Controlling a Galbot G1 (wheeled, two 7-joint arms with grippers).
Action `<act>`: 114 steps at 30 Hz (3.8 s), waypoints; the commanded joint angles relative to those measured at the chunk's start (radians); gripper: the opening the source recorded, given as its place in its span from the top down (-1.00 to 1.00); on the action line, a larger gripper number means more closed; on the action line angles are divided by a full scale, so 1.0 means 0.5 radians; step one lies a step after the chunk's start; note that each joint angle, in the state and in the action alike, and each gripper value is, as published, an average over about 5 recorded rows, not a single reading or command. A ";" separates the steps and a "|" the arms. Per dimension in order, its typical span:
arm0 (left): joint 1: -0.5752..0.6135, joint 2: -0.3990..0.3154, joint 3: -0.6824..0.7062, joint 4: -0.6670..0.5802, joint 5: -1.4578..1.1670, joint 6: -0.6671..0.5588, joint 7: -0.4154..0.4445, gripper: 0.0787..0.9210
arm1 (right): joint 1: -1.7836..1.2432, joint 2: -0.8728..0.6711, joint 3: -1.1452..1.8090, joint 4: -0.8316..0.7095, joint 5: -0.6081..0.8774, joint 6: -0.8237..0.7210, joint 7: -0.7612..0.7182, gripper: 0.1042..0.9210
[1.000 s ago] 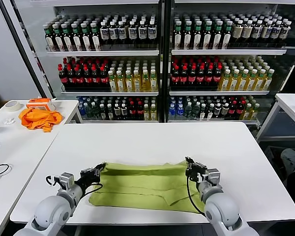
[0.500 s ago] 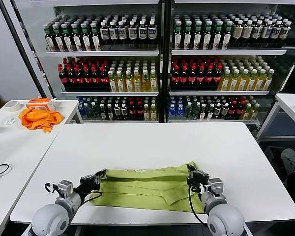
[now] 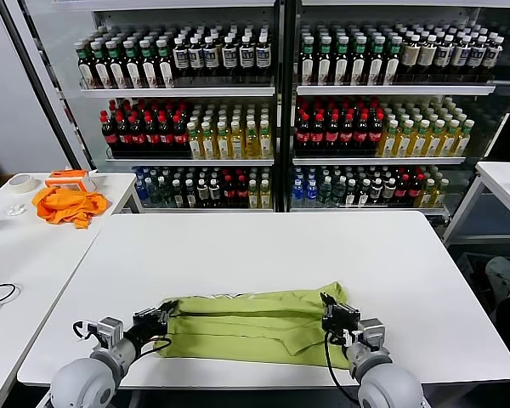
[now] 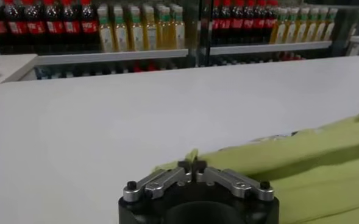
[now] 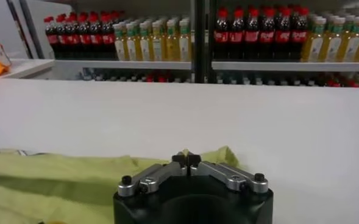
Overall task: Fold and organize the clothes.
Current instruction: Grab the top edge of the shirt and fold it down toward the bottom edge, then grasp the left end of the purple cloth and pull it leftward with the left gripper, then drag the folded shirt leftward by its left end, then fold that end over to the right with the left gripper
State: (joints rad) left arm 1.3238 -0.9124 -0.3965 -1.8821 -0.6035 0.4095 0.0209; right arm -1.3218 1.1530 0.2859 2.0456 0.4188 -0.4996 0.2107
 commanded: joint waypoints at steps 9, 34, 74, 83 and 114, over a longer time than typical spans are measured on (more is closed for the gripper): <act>0.063 0.000 -0.074 -0.196 -0.037 0.009 -0.137 0.09 | -0.198 -0.025 0.043 0.158 -0.064 0.003 0.031 0.52; -0.014 -0.308 0.345 -0.136 -0.269 0.033 -1.199 -0.59 | -0.408 0.058 0.068 0.297 -0.162 0.087 0.159 -0.76; 0.212 0.151 -0.553 -0.311 0.360 0.339 -1.191 0.96 | -0.259 0.067 0.053 0.330 -0.018 0.005 0.206 -0.76; 0.136 -0.017 -0.104 -0.768 -0.243 0.336 -1.038 0.96 | -0.243 0.055 0.051 0.302 -0.025 -0.004 0.213 -0.76; -0.401 -0.485 0.653 -0.301 -0.233 0.338 -0.849 0.96 | -0.278 0.110 0.057 0.284 -0.100 -0.011 0.216 -0.76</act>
State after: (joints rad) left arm 1.1806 -1.0904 -0.1424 -2.0915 -0.6921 0.5770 -0.4077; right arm -1.4609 1.2075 0.3142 2.1876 0.3714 -0.5049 0.3184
